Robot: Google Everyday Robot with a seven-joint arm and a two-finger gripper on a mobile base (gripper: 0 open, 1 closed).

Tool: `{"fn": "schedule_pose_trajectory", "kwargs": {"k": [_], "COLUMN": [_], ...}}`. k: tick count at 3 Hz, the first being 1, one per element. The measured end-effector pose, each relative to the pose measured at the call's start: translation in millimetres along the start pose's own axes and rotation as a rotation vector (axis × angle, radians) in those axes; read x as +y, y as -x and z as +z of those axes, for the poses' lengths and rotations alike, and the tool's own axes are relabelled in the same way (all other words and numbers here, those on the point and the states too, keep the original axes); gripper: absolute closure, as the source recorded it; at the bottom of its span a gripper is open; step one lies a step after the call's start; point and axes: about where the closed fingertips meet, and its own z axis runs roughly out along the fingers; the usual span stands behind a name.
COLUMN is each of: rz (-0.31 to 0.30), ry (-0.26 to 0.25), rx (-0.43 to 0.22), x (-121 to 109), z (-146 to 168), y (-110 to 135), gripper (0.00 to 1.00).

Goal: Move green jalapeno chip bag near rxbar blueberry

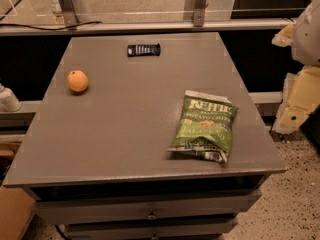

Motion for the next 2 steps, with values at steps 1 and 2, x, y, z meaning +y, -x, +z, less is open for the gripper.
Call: {"fn": "schedule_pose_trajectory", "kwargs": {"k": [1,2], "rz": [0.0,0.014], "ry": [0.0,0.024], "rx": [0.0,-0.037], "x": [0.0,0.5], "z": [0.0,20.5], "y": [0.0,5.0], "gripper": [0.0,0.0]}}
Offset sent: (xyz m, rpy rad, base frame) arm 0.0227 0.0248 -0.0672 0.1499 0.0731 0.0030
